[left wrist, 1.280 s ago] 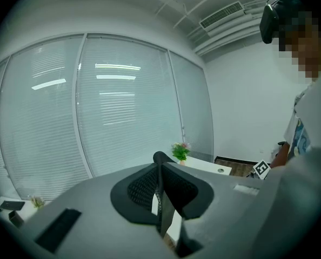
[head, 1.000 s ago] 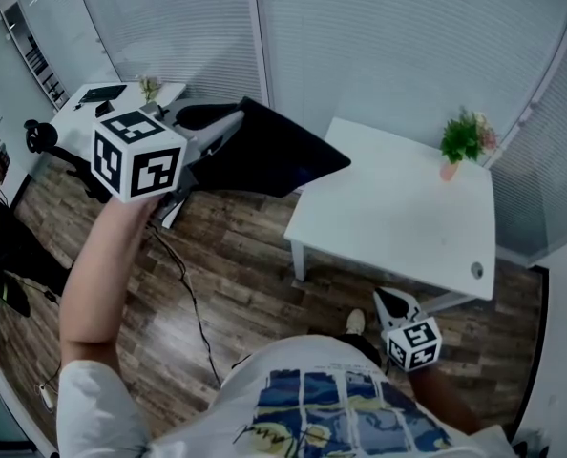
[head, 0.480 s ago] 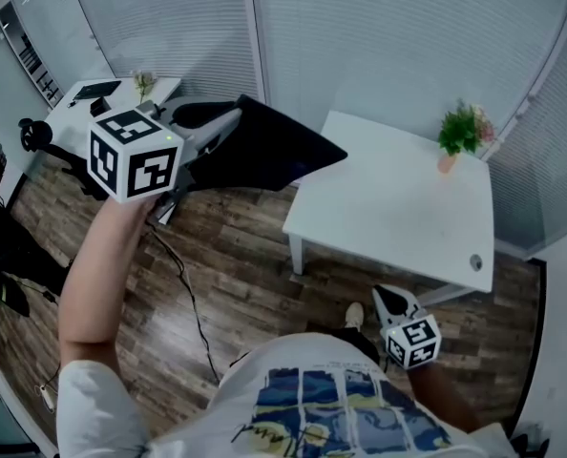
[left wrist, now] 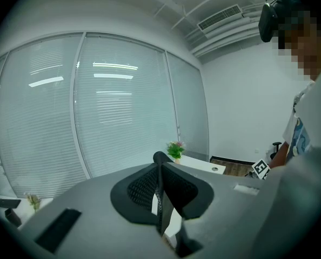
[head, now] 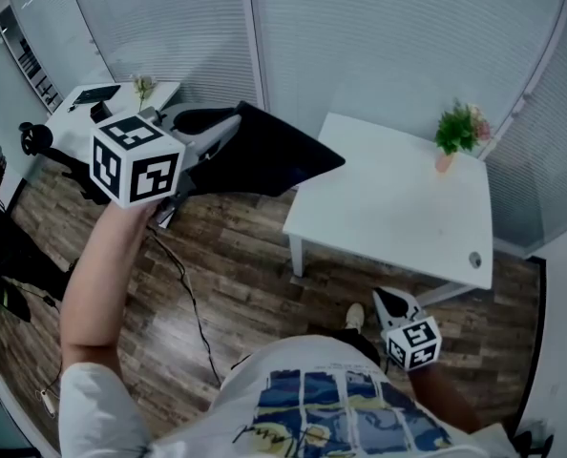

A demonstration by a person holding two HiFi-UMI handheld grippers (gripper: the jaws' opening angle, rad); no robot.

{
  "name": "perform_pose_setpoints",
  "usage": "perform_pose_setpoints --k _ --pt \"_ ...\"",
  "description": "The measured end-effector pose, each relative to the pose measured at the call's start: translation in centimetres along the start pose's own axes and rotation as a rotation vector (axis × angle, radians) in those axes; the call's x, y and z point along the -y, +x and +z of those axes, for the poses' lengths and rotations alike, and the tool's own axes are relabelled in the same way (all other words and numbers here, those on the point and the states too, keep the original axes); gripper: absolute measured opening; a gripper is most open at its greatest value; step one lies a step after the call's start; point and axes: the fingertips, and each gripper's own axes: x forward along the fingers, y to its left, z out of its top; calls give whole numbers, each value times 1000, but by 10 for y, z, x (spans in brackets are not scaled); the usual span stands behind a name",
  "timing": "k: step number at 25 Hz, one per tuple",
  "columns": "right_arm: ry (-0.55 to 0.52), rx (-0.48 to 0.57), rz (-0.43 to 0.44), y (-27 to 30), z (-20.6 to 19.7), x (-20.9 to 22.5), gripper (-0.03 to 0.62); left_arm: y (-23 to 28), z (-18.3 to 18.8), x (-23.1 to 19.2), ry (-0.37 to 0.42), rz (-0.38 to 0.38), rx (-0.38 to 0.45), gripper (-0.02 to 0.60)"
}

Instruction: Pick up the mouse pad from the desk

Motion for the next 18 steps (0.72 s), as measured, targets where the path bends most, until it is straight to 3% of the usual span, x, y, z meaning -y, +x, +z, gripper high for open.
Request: perform_pose_setpoints --k 18 --pt "-11 -7 -26 -10 -2 -10 0 3 -11 9 -11 -45 -7 26"
